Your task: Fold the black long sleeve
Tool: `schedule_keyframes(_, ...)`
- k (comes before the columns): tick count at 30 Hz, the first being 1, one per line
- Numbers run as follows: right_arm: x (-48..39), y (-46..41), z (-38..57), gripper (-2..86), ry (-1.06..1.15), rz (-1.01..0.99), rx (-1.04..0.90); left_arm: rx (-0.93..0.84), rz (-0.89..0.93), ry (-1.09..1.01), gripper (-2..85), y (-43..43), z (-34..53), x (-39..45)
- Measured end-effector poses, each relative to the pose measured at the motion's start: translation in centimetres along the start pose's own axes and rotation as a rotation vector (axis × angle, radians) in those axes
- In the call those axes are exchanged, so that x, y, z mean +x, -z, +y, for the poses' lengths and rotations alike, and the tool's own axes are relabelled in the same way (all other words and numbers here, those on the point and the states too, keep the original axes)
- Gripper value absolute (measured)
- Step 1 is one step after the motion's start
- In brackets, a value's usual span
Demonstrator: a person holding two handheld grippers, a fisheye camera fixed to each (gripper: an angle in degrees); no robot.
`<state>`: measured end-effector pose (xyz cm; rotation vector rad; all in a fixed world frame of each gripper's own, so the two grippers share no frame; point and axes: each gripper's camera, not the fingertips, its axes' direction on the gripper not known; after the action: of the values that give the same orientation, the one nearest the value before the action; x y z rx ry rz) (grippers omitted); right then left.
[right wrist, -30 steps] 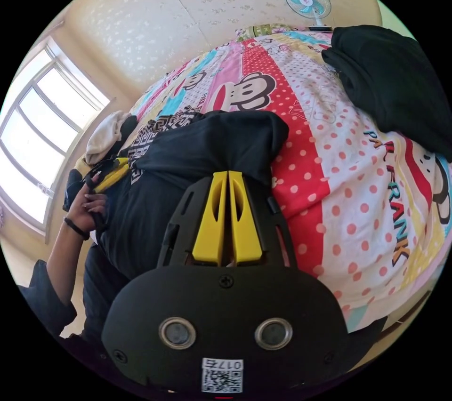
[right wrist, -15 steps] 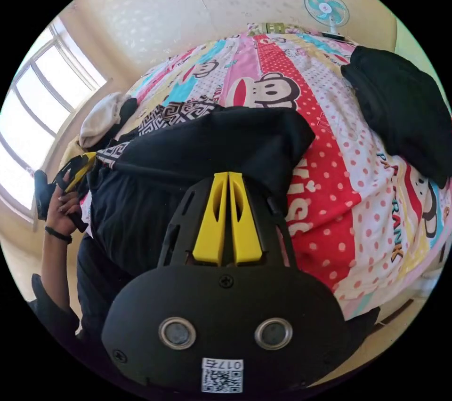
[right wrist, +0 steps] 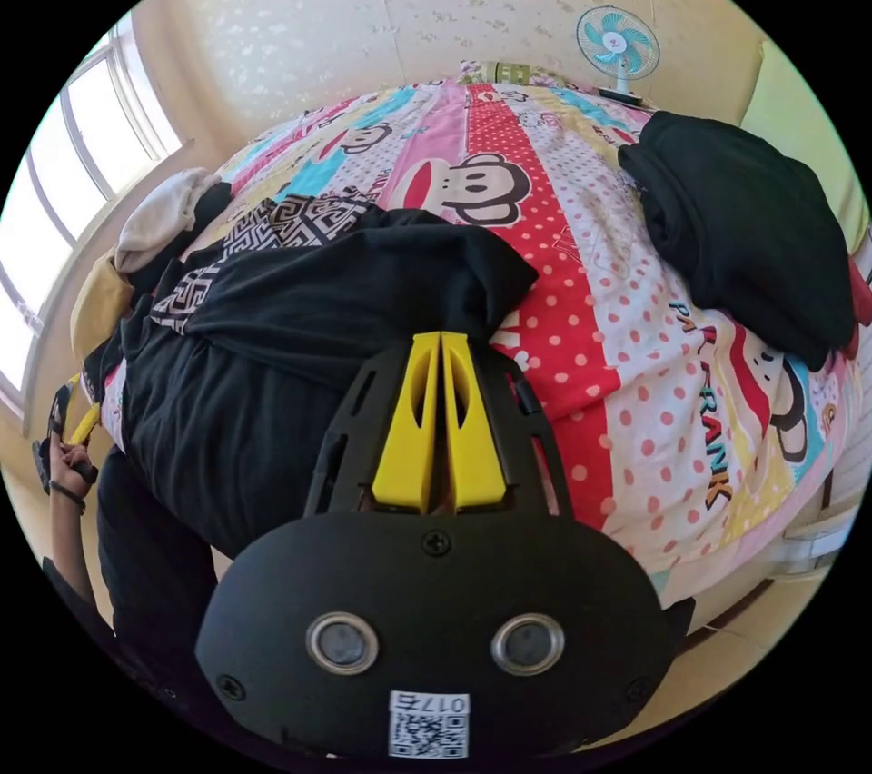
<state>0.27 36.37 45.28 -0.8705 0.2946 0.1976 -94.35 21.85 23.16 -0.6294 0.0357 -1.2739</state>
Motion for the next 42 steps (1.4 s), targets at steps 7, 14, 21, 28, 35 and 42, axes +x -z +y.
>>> schedule_keyframes(7, 1.2, -0.2, 0.2, 0.4, 0.004, -0.011, 0.028, 0.130, 0.082, 0.312, 11.3, 2.6, -3.2, -8.6)
schedule_keyframes(14, 3.3, -0.2, -0.2, 0.4, -0.021, -0.072, 0.029, 0.284, 0.292, -0.061, 0.5, 9.7, -0.6, 0.3)
schedule_keyframes(21, 4.9, -0.1, -1.0, 0.6, -0.044, -0.103, 0.016, 0.202, 0.562, -0.649, 0.0, 9.2, 6.1, 21.0)
schedule_keyframes(28, 8.5, 1.8, -0.4, 1.1, -0.158, -0.256, 0.097, -0.399, 0.758, -0.893, 1.2, -8.0, 35.5, 29.5)
schedule_keyframes(35, 11.4, 3.6, -0.4, 5.3, -0.247, -0.366, 0.192, -0.797, 0.580, -0.895, 6.5, -14.8, 54.6, 21.9)
schedule_keyframes(42, 10.1, 3.5, -3.5, 8.7, -0.123, -0.400, 0.212, -0.615, 0.464, -1.102, 6.6, -6.5, 49.6, 18.5)
